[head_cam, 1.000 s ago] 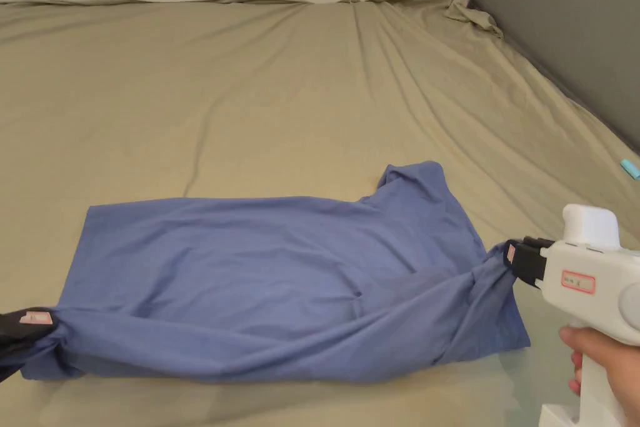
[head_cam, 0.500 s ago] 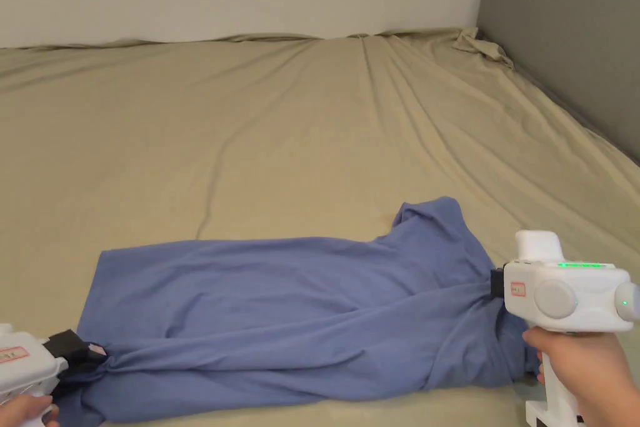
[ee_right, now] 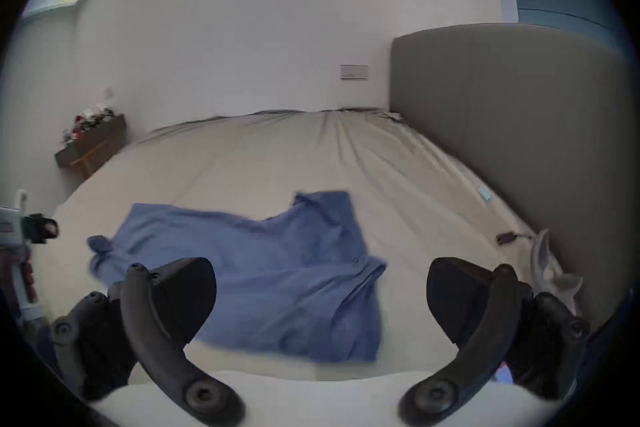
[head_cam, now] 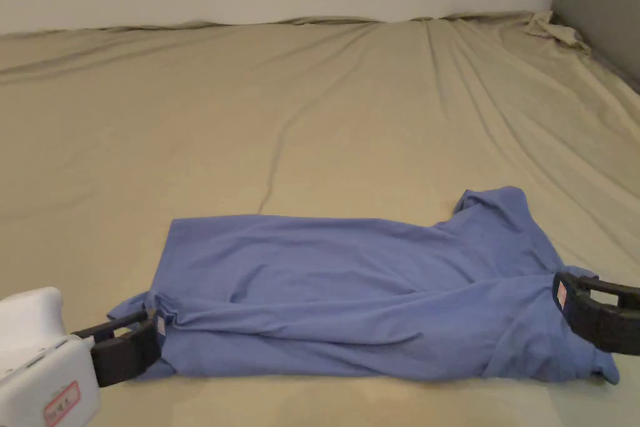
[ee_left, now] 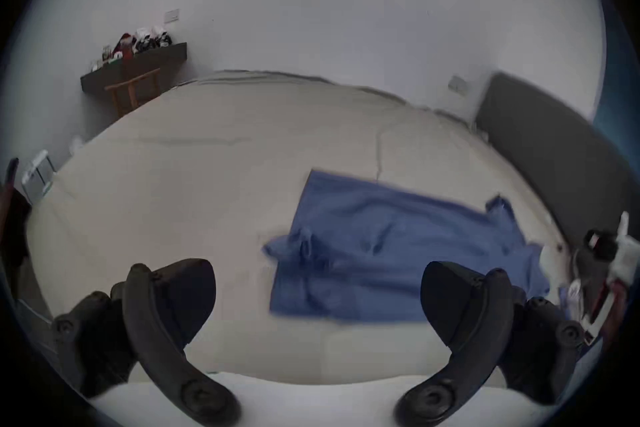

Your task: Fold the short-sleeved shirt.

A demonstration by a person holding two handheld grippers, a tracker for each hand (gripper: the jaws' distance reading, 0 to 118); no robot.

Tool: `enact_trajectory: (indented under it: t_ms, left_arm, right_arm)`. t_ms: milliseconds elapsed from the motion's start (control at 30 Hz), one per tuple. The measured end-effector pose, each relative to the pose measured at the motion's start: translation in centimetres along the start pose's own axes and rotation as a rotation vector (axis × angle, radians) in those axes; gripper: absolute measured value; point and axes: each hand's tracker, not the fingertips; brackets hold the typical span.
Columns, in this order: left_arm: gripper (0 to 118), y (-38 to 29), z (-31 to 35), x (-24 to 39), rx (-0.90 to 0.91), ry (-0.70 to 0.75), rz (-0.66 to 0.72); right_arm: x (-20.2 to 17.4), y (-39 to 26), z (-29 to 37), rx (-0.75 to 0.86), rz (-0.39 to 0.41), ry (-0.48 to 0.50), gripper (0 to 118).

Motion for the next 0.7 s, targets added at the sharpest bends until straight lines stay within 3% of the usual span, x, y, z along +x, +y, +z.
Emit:
enact_trajectory:
  t_ms: [67, 100, 133, 167, 200, 267, 400, 433, 467, 500, 533, 700]
  left_arm:
    - [118, -2.8, -0.7, -0.5, -0.118, -0.035, 0.072]
    - [110, -3.9, -0.8, -0.7, -0.139, -0.074, 0.101]
    - [65, -5.0, -1.2, -0.7, -0.167, -0.098, 0.118]
    - [6, -5.8, -1.8, -0.7, -0.212, -0.096, 0.129]
    - [0, -6.5, -1.6, 0.0, -0.238, -0.092, 0.126]
    - [0, -6.1, -1.9, 0.3, -0.256, -0.132, 0.11]
    - [0, -4.2, -4.4, -0.1, -0.17, -0.048, 0.066]
    - [5, -3.7, -5.3, 0.0, -0.145, 0.029, 0.033]
    - [31, -3.3, -6.4, -0.1, -0.096, 0.103, -0.02]
    - [79, -3.1, -7.5, 0.0, -0.009, 0.168, -0.082]
    - [118, -2.9, -8.9, 0.1, -0.018, 0.18, -0.12]
    - [118, -3.1, -13.2, 0.7, -0.22, 0.086, -0.132]
  right_arm:
    - [-2.1, -2.4, 1.4, -0.106, 0.001, 0.046, 115]
    - [-3.1, -3.6, 1.9, -0.111, -0.006, 0.049, 99]
    - [-4.0, -4.8, 2.4, -0.109, -0.021, 0.051, 35]
    - [-4.6, -5.8, 2.3, -0.156, -0.057, 0.08, 3]
    - [-4.8, -6.6, 2.2, -0.16, -0.078, 0.094, 3]
    - [-5.2, -7.4, 1.5, -0.207, -0.101, 0.167, 3]
    - [-5.2, -6.6, 1.3, -0.197, -0.057, 0.16, 3]
    - [-5.2, -6.2, 1.4, -0.187, -0.052, 0.162, 3]
    - [-5.2, -5.8, 1.4, -0.187, -0.051, 0.168, 3]
    - [-5.1, -5.7, 1.3, -0.187, -0.053, 0.169, 3]
    - [-5.0, -5.6, 1.2, -0.185, -0.059, 0.168, 3]
    - [-4.7, -5.6, 0.5, -0.205, -0.076, 0.162, 3]
